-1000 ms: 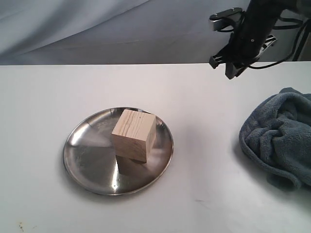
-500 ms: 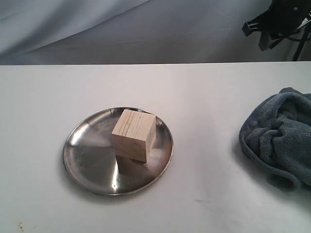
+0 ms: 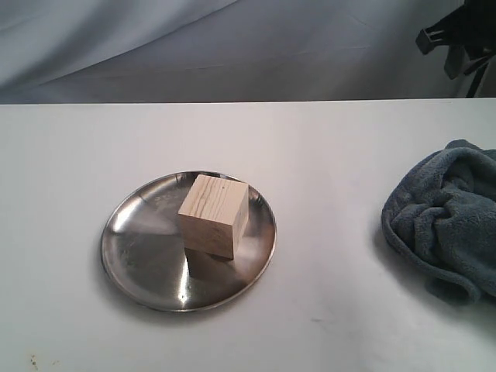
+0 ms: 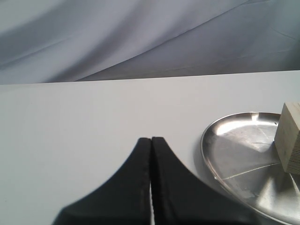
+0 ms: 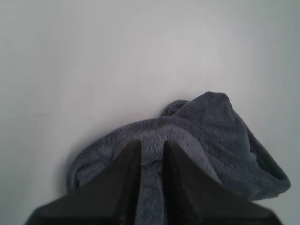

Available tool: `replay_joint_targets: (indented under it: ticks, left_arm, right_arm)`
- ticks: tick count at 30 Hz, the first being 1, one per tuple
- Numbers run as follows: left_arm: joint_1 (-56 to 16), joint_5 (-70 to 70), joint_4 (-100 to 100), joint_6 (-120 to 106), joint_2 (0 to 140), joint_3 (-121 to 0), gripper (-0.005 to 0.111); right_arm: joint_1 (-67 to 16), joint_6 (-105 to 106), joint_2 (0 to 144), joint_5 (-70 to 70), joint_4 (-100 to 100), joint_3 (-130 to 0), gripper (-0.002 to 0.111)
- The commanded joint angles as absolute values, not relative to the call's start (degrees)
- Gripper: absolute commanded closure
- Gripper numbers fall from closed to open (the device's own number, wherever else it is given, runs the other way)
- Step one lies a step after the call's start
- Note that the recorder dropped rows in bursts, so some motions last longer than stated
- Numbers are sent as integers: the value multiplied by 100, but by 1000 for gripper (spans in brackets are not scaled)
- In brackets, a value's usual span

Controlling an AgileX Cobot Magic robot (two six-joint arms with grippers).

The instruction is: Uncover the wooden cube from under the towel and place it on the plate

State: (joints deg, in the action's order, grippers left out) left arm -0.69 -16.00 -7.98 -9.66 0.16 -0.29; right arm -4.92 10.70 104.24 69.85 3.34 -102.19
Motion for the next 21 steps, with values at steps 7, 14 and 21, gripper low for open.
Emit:
replay_joint_targets:
  ticks: [7, 14, 21]
  left_arm:
    - [-103, -1528, -778, -920, 0, 0, 107]
    - [-103, -1528, -778, -920, 0, 0, 107]
    - [-103, -1528, -778, -920, 0, 0, 107]
  right_arm:
    - [-457, 1036, 9213, 6660, 386, -9029, 92]
    - [-457, 874, 8401, 6214, 377, -8153, 92]
    - [-457, 706, 7531, 5582, 377, -7224, 92]
